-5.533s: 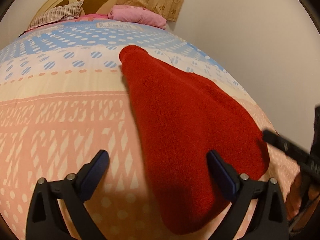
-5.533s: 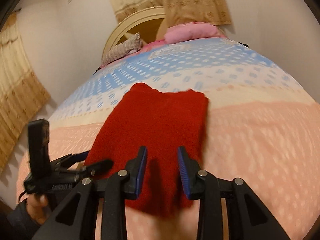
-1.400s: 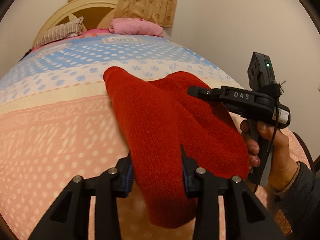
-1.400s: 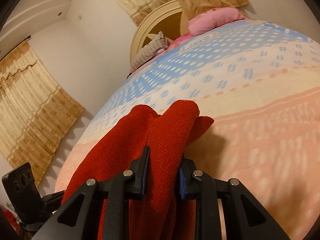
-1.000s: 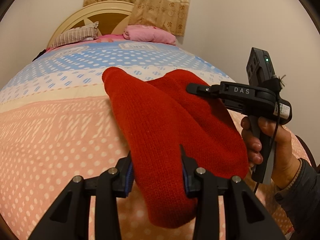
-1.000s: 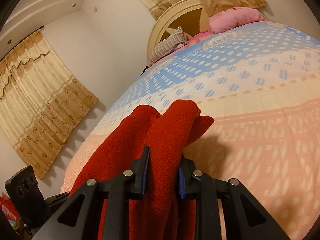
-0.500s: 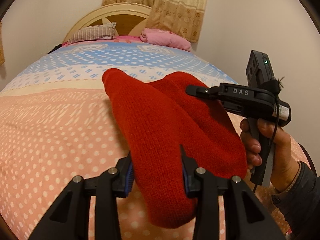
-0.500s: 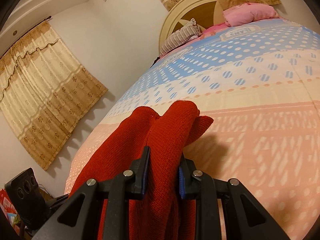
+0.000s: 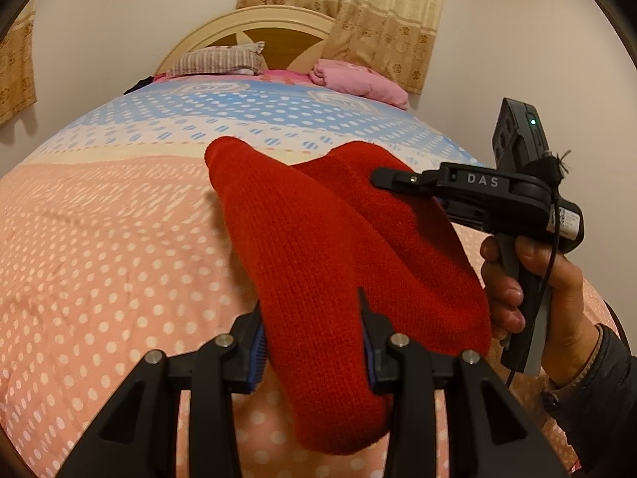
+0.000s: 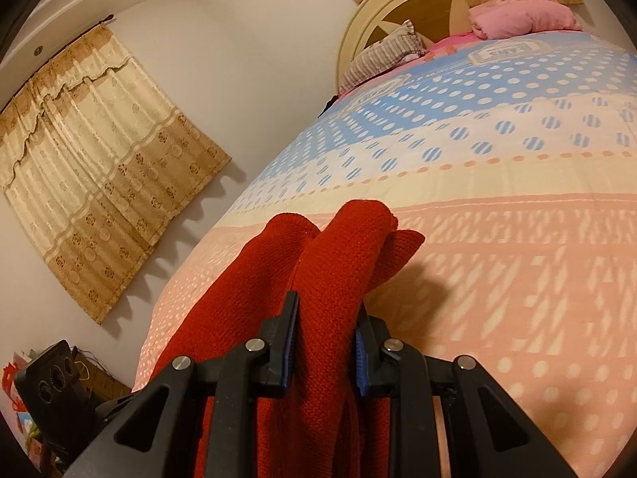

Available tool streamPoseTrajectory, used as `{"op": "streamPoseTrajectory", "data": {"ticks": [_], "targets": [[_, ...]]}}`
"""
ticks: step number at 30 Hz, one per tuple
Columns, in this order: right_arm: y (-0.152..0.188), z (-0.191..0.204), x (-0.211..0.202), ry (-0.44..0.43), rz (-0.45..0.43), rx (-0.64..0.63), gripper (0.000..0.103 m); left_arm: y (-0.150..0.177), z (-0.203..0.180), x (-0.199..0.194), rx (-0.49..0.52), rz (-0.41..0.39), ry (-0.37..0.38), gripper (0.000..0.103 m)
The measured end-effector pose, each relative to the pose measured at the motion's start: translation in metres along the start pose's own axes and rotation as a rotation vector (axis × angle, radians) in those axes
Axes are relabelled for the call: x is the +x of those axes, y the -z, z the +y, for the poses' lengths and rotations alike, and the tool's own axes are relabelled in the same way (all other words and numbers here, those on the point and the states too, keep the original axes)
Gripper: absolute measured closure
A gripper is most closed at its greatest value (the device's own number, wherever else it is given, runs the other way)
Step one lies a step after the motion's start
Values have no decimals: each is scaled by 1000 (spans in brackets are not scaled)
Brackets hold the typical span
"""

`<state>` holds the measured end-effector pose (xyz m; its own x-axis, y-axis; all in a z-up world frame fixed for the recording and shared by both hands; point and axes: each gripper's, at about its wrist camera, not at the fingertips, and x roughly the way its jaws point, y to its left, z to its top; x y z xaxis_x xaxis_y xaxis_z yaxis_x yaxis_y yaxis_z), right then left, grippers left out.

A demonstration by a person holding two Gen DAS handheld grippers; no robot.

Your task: Fold small clothes

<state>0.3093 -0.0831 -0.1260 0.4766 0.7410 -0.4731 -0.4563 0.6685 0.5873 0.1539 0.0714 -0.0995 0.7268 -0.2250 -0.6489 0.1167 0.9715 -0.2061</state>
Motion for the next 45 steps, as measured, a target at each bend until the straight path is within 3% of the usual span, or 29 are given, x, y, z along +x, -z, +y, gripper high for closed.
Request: {"op": "streamPoseTrajectory", "data": {"ticks": [30,38,45], "targets": [[-2,62,84,-62,118,-77,79,26,65,-17,-109,-8,-96,64],[-3,59,97,-69,130,-67,79,33,68,-14,-131,2,-98,63],[5,30,96,-47,131,11,79,37,69,-10,-140,5,-106,56]]}}
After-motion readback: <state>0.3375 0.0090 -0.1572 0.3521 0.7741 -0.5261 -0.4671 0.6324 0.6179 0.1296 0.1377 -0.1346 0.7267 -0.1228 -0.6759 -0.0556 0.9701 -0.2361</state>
